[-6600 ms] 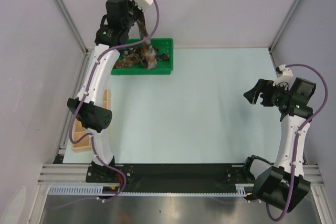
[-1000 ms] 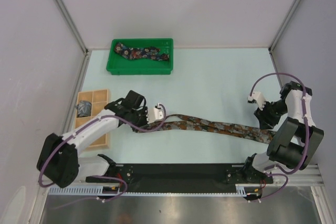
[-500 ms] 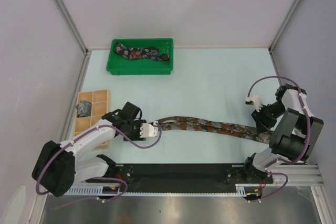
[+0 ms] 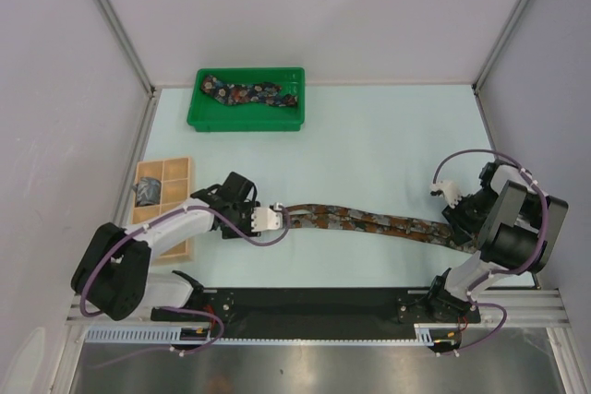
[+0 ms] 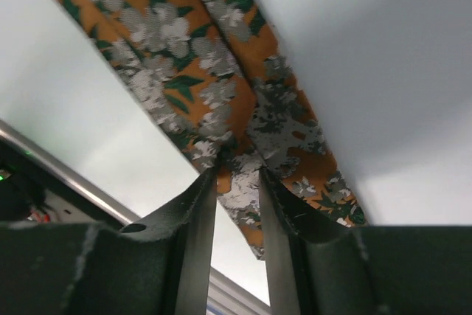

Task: Roll the ties
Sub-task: Flatten out the tie at the center of the board.

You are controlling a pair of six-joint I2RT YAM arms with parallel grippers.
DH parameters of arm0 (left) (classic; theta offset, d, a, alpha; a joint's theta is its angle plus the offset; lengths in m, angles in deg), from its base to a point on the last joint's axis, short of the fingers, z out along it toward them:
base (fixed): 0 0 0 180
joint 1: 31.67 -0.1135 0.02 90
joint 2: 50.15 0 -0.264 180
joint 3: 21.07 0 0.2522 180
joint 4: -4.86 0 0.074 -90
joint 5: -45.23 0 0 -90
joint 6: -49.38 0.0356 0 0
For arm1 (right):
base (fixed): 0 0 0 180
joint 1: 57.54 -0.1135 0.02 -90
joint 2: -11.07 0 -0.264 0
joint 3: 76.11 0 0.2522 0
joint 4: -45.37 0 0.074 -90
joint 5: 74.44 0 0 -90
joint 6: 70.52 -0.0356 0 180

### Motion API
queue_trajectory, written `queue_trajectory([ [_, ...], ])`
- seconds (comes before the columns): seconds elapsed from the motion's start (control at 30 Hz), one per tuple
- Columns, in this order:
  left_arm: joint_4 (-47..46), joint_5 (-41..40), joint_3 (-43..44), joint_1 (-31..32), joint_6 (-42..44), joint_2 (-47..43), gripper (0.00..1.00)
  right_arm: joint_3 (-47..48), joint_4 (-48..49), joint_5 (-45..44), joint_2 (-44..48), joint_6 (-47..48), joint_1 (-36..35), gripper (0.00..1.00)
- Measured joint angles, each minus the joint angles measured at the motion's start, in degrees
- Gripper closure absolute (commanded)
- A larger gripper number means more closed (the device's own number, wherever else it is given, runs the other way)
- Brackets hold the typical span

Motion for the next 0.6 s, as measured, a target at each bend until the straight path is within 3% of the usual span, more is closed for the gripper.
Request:
queue_trajectory([
  [0.27,-11.2,-6.4,-2.8,-0.5,0.4,0.9,0.88,1.9,1.5,-1.5,-3.7,-4.2,0.2,0.76],
  [0.4,-15.1,-8.3,-6.4,-0.8,2.0,-3.2,0.89,3.0,1.2,-2.0,-5.1,-6.9,-0.1,0.77],
  [0.5,-15.7,-8.6,-8.3,-0.9,3.0,-5.1,0.81,3.1,1.4,-2.8,-5.2,-8.1,-1.0,0.77],
  [0.57,-15.2,-8.4,-9.0,-1.0,3.4,-5.6,0.57,3.1,1.5,-3.3,-5.1,-8.4,-1.5,0.77],
  [0.6,-14.4,-8.3,-9.0,-1.1,3.6,-5.9,0.52,3.1,1.5,-3.4,-5.1,-8.5,-1.7,0.76],
])
